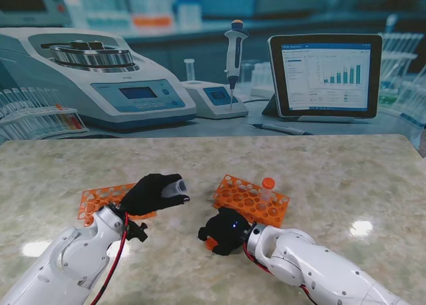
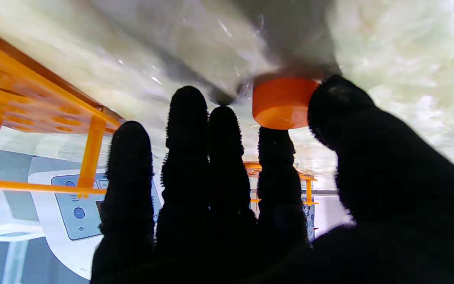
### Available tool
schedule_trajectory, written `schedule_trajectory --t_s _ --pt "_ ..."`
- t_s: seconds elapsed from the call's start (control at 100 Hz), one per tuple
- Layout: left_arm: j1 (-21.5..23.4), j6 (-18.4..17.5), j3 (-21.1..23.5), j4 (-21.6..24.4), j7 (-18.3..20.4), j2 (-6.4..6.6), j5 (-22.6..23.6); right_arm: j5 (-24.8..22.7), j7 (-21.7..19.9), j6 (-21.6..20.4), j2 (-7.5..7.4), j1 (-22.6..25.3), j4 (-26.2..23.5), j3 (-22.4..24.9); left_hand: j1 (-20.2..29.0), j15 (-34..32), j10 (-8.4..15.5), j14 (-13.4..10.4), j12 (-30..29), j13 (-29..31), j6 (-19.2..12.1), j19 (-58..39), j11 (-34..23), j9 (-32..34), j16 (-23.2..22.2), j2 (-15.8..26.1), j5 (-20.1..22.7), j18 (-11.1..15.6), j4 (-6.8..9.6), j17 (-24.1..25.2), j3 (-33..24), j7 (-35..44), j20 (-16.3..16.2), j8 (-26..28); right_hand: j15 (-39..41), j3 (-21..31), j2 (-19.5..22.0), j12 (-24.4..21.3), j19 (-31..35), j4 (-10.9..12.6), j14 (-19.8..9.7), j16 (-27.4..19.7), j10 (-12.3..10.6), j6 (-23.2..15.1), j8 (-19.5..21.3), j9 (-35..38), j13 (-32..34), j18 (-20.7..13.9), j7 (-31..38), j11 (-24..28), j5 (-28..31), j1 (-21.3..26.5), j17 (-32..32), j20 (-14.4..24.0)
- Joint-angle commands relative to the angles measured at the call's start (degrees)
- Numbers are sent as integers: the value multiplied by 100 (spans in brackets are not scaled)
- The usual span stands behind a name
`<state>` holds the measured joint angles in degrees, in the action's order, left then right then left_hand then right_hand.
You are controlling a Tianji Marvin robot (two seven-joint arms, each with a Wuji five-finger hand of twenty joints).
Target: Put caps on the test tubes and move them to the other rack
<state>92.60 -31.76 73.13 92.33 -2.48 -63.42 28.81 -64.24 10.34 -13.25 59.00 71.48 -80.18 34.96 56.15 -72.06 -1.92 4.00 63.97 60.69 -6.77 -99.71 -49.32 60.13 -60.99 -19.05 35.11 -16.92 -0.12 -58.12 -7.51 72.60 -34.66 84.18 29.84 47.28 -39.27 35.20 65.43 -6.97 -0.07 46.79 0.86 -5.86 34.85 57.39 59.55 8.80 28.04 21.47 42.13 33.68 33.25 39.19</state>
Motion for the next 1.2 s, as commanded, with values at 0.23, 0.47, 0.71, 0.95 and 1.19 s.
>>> schedule_trajectory --t_s 0.23,0.47,0.71,0.95,1.19 --pt "16 11 10 29 17 8 5 100 18 39 44 -71 162 -170 31 23 190 -79 -42 69 -328 -531 63 23 60 284 69 166 -57 -122 4 428 134 295 211 -65 -145 305 235 -333 -84 177 -106 -328 43 216 312 -91 639 311 183 371 187 85" --pt "27 14 17 42 16 8 7 150 69 70 62 -108 233 -240 29 23 198 -79 -43 69 -330 -531 65 22 60 280 70 166 -57 -123 6 428 134 295 288 15 -226 705 286 -390 -125 213 -67 -401 -209 363 492 -136 1033 304 141 569 367 58" --pt "25 20 11 47 21 9 9 212 146 57 87 -132 305 -281 27 23 193 -79 -42 69 -331 -531 63 27 60 279 75 166 -57 -123 6 431 133 295 357 205 -288 955 320 -439 -191 234 -140 -535 -547 639 729 -188 1579 255 107 880 632 -24" --pt "34 21 19 56 17 9 13 291 226 -17 115 -198 398 -367 27 23 194 -79 -42 69 -334 -531 63 26 60 279 71 166 -57 -123 7 429 133 294 468 627 -236 1005 318 -406 -168 419 -141 -665 -819 891 879 -208 1947 189 181 1205 829 -87" --pt "39 23 23 62 17 8 13 374 231 -123 133 -237 456 -403 26 23 191 -79 -44 69 -330 -531 66 27 60 277 76 166 -57 -123 6 428 133 292 535 928 46 1027 306 -379 -188 455 -196 -745 -814 1063 1006 -215 1928 260 443 1503 948 -124"
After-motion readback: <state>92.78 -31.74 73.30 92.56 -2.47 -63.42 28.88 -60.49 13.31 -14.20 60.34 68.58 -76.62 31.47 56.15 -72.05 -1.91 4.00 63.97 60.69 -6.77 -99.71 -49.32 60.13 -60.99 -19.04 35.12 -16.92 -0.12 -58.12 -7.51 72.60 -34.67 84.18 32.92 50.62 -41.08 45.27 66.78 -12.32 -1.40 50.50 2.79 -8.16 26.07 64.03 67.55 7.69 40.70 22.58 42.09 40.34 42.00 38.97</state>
